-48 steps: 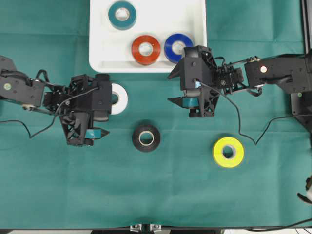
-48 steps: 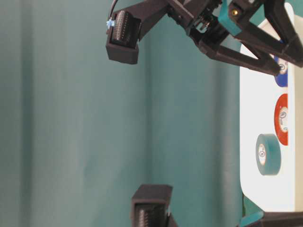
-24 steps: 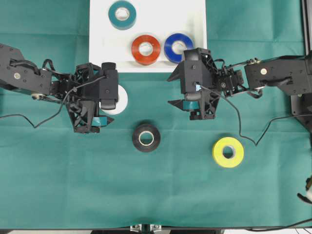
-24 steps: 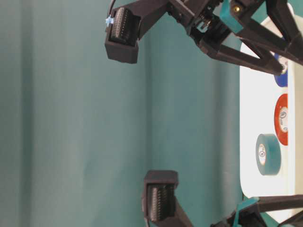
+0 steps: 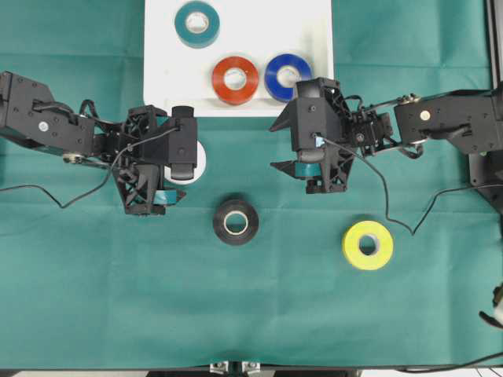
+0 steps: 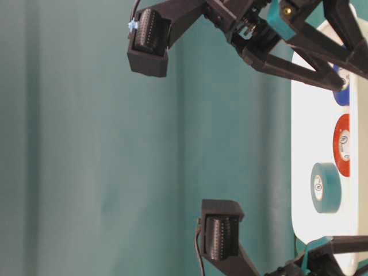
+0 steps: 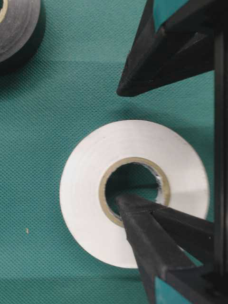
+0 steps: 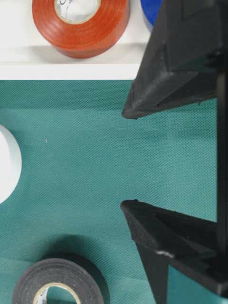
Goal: Put the tape alternately from left to right into the white case.
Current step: 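Lower the left gripper onto the white tape roll to grasp it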
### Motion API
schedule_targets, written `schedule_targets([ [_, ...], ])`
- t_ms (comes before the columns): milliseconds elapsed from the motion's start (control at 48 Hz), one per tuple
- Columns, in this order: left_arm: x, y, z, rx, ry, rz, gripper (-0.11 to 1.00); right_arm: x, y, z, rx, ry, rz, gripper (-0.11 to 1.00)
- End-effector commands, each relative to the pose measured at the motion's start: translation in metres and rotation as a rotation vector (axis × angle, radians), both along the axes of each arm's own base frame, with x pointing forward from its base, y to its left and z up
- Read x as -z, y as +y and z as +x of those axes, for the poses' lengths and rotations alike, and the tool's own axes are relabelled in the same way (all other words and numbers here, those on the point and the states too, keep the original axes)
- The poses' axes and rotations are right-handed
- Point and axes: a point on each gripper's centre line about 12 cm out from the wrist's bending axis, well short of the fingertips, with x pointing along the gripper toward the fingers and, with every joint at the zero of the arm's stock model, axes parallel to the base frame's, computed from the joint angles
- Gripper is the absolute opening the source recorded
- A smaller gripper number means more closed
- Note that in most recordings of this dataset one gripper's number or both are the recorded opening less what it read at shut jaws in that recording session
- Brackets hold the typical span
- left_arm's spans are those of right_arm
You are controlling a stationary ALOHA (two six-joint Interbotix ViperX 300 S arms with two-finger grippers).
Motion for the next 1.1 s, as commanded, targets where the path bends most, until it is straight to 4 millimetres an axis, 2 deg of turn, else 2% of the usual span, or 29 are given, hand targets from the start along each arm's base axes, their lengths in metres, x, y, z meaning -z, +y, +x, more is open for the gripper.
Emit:
schedule_targets([
  [0, -0.001, 0.006, 0.005, -0.017, -0.009, 0.0, 0.64, -0.007, 0.002, 0.003, -0.006, -0.028, 0.002, 0.77],
  [458, 0.001, 0.006, 0.006, -0.017, -0.008, 0.0, 0.62, -0.008, 0.002, 0.003, -0.006, -0.03, 0.002, 0.77],
  [520, -0.001, 0.004, 0.007, -0.01, -0.014, 0.001, 0.55, -0.007, 0.002, 0.003, -0.006, -0.028, 0.002, 0.77],
  [666, -0.006, 0.004, 0.006, -0.012, -0.023, -0.002, 0.18, -0.007, 0.002, 0.003, -0.006, -0.027, 0.002, 0.77],
  [770, -0.007, 0.004, 0.004, -0.012, -0.023, -0.002, 0.01, -0.007, 0.002, 0.003, -0.006, -0.028, 0.002, 0.77],
  [958, -0.013, 0.004, 0.003, -0.013, -0.037, -0.004, -0.02, -0.007, 0.002, 0.003, -0.005, -0.028, 0.004, 0.77],
  [1082, -0.03, 0.001, 0.003, -0.008, -0.067, -0.007, -0.02, -0.007, 0.002, 0.003, -0.006, -0.028, 0.002, 0.77],
])
